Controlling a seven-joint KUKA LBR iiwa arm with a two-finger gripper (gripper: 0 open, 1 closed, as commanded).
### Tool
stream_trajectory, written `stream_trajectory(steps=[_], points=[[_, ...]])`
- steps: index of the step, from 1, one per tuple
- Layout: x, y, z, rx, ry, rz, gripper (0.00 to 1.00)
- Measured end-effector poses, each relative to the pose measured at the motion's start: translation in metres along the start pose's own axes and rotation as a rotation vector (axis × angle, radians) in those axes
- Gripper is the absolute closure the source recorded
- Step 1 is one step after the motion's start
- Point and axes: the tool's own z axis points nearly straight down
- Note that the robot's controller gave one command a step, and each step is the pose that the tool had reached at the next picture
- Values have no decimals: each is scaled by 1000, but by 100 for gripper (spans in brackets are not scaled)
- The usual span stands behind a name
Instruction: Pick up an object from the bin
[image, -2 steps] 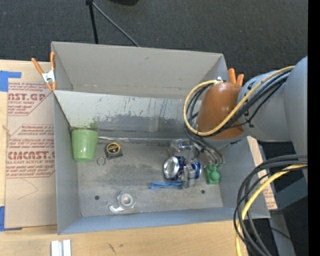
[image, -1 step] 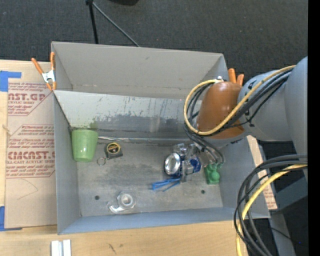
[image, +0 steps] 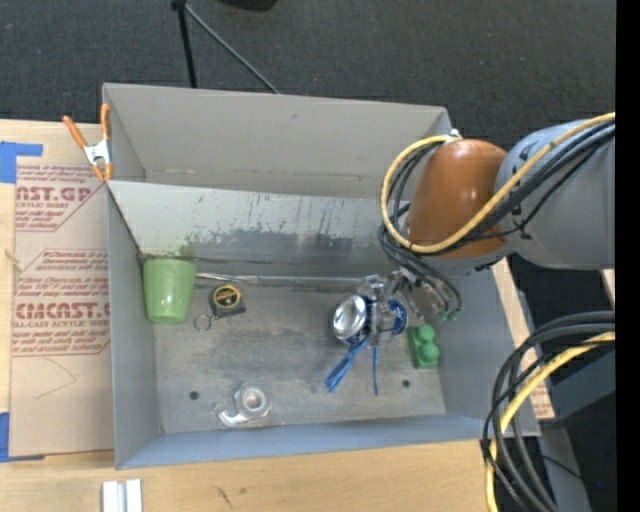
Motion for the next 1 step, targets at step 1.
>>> stream_trajectory(steps=[1], points=[[-2,0,-30,0,1,0,100]])
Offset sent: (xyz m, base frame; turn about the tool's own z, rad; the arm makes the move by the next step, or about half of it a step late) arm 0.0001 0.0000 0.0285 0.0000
